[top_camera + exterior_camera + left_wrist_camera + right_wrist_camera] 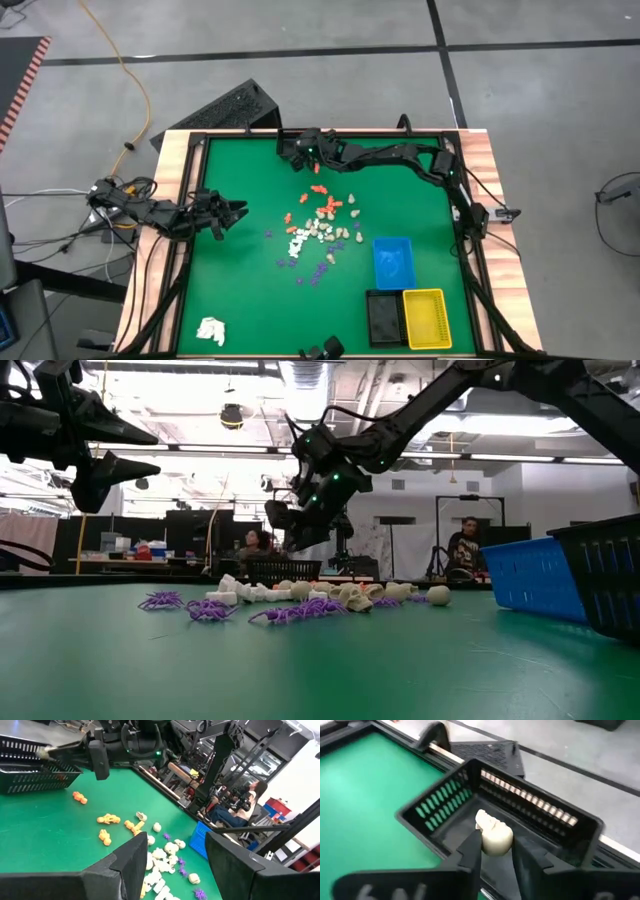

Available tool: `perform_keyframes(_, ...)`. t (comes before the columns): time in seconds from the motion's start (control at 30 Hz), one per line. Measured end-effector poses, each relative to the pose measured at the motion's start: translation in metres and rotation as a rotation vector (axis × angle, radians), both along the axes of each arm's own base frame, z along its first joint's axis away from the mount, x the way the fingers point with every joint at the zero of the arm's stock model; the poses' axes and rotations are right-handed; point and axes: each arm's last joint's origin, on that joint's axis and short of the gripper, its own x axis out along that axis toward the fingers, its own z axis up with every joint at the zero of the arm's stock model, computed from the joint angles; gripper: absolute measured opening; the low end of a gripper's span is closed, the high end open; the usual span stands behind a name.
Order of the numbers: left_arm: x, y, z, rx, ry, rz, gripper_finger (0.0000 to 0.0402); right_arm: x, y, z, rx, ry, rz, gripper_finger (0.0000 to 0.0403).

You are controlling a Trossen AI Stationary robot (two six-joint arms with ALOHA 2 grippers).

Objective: Sort Halloween decoration
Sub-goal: Put the gray skull toy into the top black bin

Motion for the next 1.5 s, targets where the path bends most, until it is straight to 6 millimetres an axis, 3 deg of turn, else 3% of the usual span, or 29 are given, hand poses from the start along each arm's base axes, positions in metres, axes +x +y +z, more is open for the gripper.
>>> perform_keyframes(0.17,0.000,0.000,0.000,0.009,0.003,0.001,0.0189,0.000,-0.002,0.002,0.033,-0.011,0.047,0.0198)
perform_keyframes(0.3,0.000,0.000,0.000,0.012,0.004,0.000,0.0189,-0.005,-0.002,0.011,0.045,-0.005,0.058,0.0229)
perform_keyframes(0.47,0.000,0.000,0.000,0.023,0.007,-0.010,0.0189,-0.025,0.015,0.055,0.015,0.104,0.189,0.0228)
perform_keyframes(0.67,0.000,-0.001,0.000,0.043,0.011,-0.033,0.0189,-0.084,0.067,0.123,-0.022,0.300,0.346,0.0206)
perform_keyframes(0.77,0.000,-0.001,0.000,0.052,0.014,-0.033,0.0189,-0.129,0.093,0.145,0.012,0.325,0.357,0.0197)
perform_keyframes(0.83,0.000,-0.001,0.000,0.062,0.017,-0.029,0.0189,-0.161,0.111,0.149,0.048,0.298,0.315,0.0193)
perform_keyframes(0.97,0.000,0.000,0.000,0.064,0.020,-0.005,0.0189,-0.201,0.145,0.127,0.063,0.150,0.241,0.0190)
perform_keyframes(1.13,0.000,0.000,0.000,0.054,0.018,0.013,0.0189,-0.214,0.168,0.075,-0.026,0.038,0.222,0.0189)
perform_keyframes(1.27,0.000,0.000,0.000,0.039,0.011,0.013,0.0189,-0.217,0.168,0.042,-0.041,0.010,0.207,0.0189)
perform_keyframes(1.5,0.000,0.001,0.000,0.035,0.011,0.030,0.0189,-0.206,0.156,0.006,-0.021,0.001,0.197,0.0189)
